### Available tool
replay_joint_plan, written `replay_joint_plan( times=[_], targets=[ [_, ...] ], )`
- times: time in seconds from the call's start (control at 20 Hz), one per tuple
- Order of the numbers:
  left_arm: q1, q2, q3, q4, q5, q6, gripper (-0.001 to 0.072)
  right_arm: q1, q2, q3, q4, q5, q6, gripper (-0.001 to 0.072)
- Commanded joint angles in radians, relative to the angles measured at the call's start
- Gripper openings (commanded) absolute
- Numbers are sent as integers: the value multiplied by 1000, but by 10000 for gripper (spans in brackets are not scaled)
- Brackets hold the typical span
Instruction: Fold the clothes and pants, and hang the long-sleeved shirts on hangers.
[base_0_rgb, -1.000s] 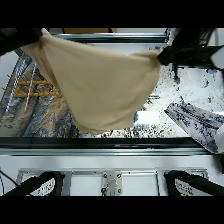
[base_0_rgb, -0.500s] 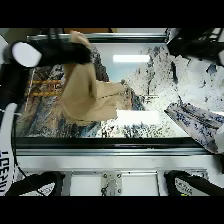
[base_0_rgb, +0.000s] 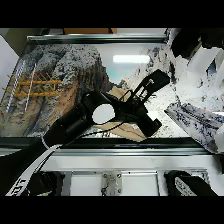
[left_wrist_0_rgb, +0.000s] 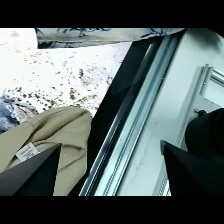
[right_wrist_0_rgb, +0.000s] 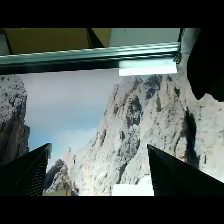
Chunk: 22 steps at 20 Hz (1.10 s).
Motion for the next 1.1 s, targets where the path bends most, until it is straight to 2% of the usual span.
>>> replay_joint_plan(
  times=[0.0, 0.15, 0.35, 0.4, 0.45, 0.6, 0.7, 0.9, 1.05],
  targets=[
    [21, 5, -16, 98, -12, -92, 680, -5, 21, 0, -8, 77, 0, 660],
    [62, -48, -16, 220, -39, -121, 679, -4, 24, -2, -7, 130, 0, 660],
    [66, -202, -16, 246, -96, -127, 669, -3, 24, -2, -8, 200, 0, 660],
    [64, -244, -16, 265, -114, -144, 562, -3, 24, -2, -8, 209, 0, 660],
    [64, -280, -16, 298, -125, -154, 515, -4, 24, -2, -8, 214, 0, 660],
    [64, -360, -16, 458, -142, -238, 508, -3, 24, -3, -8, 233, 0, 660],
    [68, -389, -16, 509, -145, -278, 508, -3, 24, -5, -7, 237, 0, 660],
    [63, -418, -16, 511, -109, -297, 508, -3, 24, -5, -7, 236, 0, 660],
    [62, -431, -17, 512, -155, -298, 508, -3, 24, -5, -7, 237, 0, 660]
  ],
)
